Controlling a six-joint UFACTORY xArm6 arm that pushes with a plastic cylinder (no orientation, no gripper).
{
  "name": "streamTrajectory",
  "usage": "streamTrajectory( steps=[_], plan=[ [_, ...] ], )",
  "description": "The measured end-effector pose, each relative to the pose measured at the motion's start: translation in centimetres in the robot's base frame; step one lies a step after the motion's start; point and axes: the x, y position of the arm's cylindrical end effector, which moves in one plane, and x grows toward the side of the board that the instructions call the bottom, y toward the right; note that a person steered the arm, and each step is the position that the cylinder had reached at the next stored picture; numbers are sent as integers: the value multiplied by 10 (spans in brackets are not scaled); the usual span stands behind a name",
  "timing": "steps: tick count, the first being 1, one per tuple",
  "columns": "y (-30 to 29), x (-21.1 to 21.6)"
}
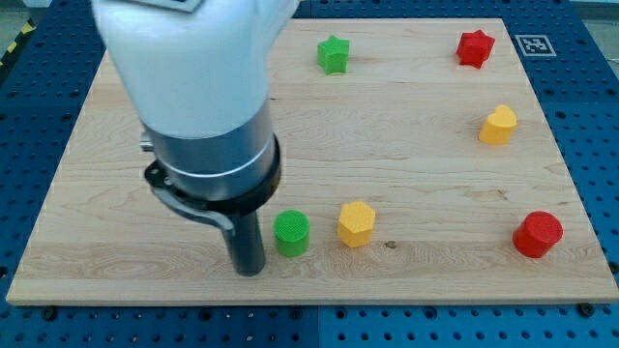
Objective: Slide the green star towards the bottom center
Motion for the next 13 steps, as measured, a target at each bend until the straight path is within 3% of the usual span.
streamTrajectory(
  steps=[2,3,4,5,6,7,9,10,12,13],
  plan=[
    [48,-22],
    [38,-22],
    [-21,-51],
    [-15,-108],
    [31,-136],
    [42,-161],
    [-35,-258],
    [-37,-305],
    [14,-373],
    [89,-360]
  ],
)
